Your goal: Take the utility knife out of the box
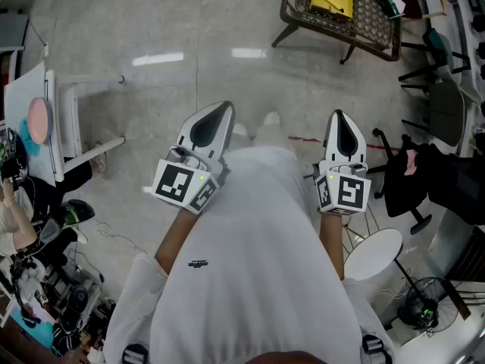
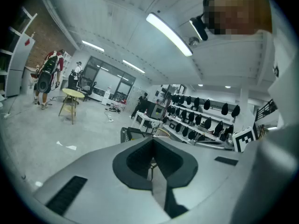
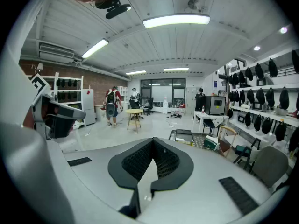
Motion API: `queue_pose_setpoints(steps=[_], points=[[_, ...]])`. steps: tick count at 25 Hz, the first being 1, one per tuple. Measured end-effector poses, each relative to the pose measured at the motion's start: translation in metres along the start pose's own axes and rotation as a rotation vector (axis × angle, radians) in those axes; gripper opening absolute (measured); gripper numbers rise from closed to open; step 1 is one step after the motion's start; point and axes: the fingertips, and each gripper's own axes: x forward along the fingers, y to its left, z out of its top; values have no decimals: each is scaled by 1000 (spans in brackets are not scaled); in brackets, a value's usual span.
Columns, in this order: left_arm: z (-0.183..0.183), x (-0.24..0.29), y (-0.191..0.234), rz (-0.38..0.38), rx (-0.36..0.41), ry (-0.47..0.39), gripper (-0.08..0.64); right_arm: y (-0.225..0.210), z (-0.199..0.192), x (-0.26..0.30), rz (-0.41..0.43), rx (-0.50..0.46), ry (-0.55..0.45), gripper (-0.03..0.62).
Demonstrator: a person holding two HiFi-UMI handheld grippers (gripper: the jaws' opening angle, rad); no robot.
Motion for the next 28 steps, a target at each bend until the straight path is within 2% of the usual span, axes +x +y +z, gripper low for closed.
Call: queue_pose_setpoints(steps=[5, 11, 19, 23, 28], points=[[4, -15, -41, -32, 18, -3, 2, 3, 20, -48, 15, -10, -54, -2], [6, -12, -77, -79, 67, -8, 2, -3, 20, -72, 14, 1, -92, -2], [-3, -4, -106, -65, 101, 5, 2, -23, 28, -85, 48, 43, -163, -2], [-1, 4, -120, -47, 121, -10, 2, -31, 27, -88, 155, 112, -199, -2], [-9, 16, -126, -16, 134, -20, 2, -53, 19, -86, 139, 60, -207, -2]])
